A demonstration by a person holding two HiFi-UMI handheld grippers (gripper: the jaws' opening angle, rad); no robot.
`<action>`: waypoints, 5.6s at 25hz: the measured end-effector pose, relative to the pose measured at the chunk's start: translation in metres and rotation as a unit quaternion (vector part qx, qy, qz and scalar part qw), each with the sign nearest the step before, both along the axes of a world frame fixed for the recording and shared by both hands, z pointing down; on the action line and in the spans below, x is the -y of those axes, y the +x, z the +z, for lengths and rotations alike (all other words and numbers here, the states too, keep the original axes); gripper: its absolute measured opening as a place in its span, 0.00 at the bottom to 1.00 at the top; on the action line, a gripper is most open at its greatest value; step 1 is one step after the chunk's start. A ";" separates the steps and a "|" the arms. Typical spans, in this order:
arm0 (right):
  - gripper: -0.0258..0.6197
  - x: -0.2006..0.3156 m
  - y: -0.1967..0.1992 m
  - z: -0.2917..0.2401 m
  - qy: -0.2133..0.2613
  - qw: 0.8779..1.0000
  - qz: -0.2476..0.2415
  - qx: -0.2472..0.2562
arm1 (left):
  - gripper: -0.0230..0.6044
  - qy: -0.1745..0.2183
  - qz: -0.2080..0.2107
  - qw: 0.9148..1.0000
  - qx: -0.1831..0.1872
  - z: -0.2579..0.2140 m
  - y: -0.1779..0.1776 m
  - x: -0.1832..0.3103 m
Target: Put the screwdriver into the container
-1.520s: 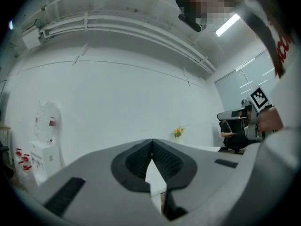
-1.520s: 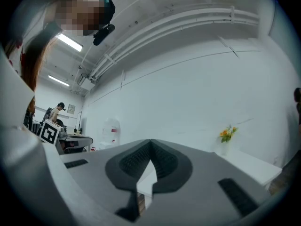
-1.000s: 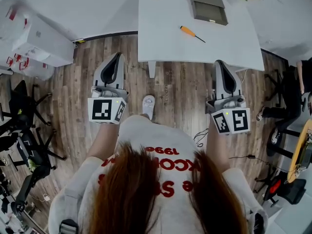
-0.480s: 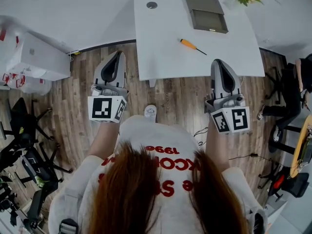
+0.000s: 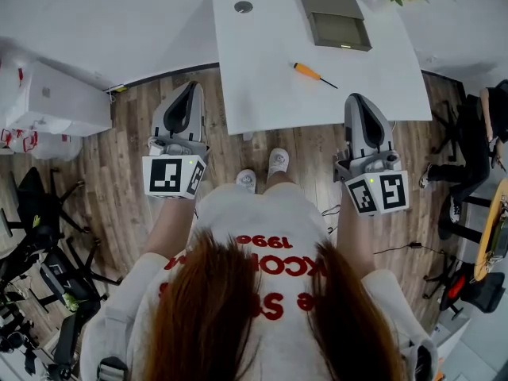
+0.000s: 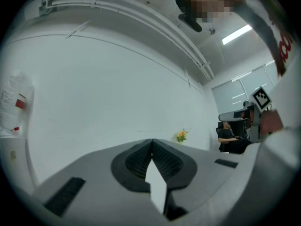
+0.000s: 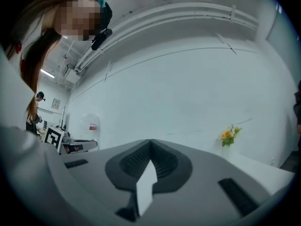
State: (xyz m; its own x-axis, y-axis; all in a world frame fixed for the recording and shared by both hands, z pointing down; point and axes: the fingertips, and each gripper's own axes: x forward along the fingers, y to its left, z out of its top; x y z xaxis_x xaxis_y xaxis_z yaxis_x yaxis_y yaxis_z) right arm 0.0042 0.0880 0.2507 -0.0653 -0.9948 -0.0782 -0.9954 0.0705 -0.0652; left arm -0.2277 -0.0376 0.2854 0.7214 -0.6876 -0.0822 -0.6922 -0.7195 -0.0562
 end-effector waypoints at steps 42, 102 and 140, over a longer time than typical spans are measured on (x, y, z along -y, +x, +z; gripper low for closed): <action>0.05 0.219 0.167 0.046 -0.042 0.983 -0.175 0.039 | 0.05 -0.015 -0.172 0.985 0.019 0.014 0.141 0.141; 0.22 0.199 0.050 0.284 -0.358 0.862 -0.339 -0.116 | 0.05 -0.108 -0.143 0.983 0.050 0.097 0.132 0.150; 0.22 0.205 0.155 0.025 -0.013 0.994 -0.104 0.001 | 0.05 0.012 -0.054 0.998 0.001 -0.007 0.192 0.166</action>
State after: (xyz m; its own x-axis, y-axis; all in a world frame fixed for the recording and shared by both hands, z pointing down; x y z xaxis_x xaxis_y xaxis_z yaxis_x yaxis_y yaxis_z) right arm 0.1591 -0.1174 0.2761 -0.2704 -0.9613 -0.0521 -0.9592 0.2736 -0.0715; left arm -0.0359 -0.2033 0.2783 0.6437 -0.7589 -0.0985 -0.7653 -0.6394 -0.0740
